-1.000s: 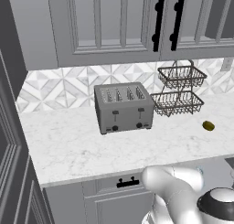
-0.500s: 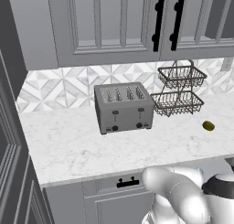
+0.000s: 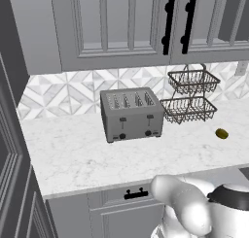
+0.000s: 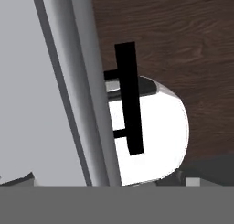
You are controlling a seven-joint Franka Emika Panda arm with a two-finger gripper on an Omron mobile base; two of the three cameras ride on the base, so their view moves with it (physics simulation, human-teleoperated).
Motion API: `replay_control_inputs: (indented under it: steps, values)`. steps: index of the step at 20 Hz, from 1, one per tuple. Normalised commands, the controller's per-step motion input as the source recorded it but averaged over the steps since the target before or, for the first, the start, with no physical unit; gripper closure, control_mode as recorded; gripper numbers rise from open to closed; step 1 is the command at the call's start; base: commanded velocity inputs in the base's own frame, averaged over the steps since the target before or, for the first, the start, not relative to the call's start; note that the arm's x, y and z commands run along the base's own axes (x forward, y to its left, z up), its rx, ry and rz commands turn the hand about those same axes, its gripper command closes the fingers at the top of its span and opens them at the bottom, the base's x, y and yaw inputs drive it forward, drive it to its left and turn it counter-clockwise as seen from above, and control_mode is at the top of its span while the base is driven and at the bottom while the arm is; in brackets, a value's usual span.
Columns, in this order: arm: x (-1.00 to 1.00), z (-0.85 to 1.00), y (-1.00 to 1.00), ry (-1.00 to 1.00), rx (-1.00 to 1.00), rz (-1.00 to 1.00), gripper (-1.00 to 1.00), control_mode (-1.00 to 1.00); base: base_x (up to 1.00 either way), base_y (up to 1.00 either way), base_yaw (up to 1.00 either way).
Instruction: Pick the peeler from the drawer and place it on the counter.
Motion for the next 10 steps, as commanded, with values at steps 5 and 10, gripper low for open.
replay_control_inputs:
  steps: [5,10]
  values:
    - [-0.91,0.05,-0.04,-0.1,0.0,-0.08,-1.0,-1.0,0.0,0.0,0.0]
    - [0.08,0.99,0.14,-0.09,0.0,-0.23,-1.0,-1.0,0.0,0.0,0.0]
